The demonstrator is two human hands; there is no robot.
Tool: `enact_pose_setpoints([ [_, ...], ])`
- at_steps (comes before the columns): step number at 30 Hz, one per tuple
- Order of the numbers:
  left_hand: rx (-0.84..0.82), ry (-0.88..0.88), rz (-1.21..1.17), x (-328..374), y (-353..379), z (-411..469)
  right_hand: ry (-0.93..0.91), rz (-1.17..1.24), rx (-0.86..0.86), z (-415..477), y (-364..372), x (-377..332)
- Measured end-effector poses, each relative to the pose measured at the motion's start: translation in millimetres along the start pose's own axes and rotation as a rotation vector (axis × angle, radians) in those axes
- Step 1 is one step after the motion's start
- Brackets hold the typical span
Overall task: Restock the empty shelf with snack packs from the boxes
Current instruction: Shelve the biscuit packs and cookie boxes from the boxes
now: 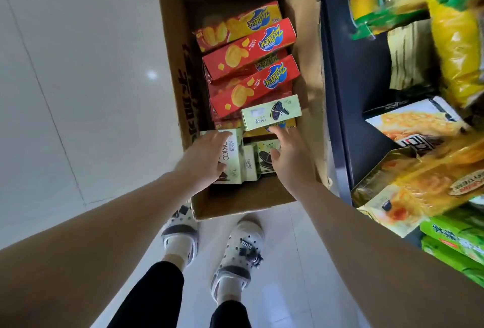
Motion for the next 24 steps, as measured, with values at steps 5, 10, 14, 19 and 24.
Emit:
enact_pose_setpoints([
  [5, 0.083, 0.06, 0.048, -11.0, -7.9, 35.0, -0.071, -0.01, 0.111, 30.7, 3.6, -1.0],
  [10, 0.14, 0.082, 0.087, -18.8, -27.2, 64.0, -0.073, -0.14, 0.085, 62.4, 0.0, -8.0],
  [14, 0.153, 0.093, 0.112, -21.7, -31.4, 70.7, -0.058, -0.292, -0.079, 77.9, 11.6, -1.6],
  [19, 0.024, 0.148, 0.132, -26.2, -16.2, 67.8, -0.002, -0.393, -0.074, 78.1, 19.1, 6.8],
  [24, -0.257, 0.067, 0.158, -26.9, 3.0, 80.4, 0.323, 0.013, -0.202, 54.3, 26.0, 20.4],
])
Point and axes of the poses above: each hand's wrist, its own z-axis towards the middle knuckle, its own y-axis out of the palm, x = y × z, the point moved 5 cm from there along z, towards the middle knuckle, and after that the axes turned 7 degrees about y, right-handed, at the moved point
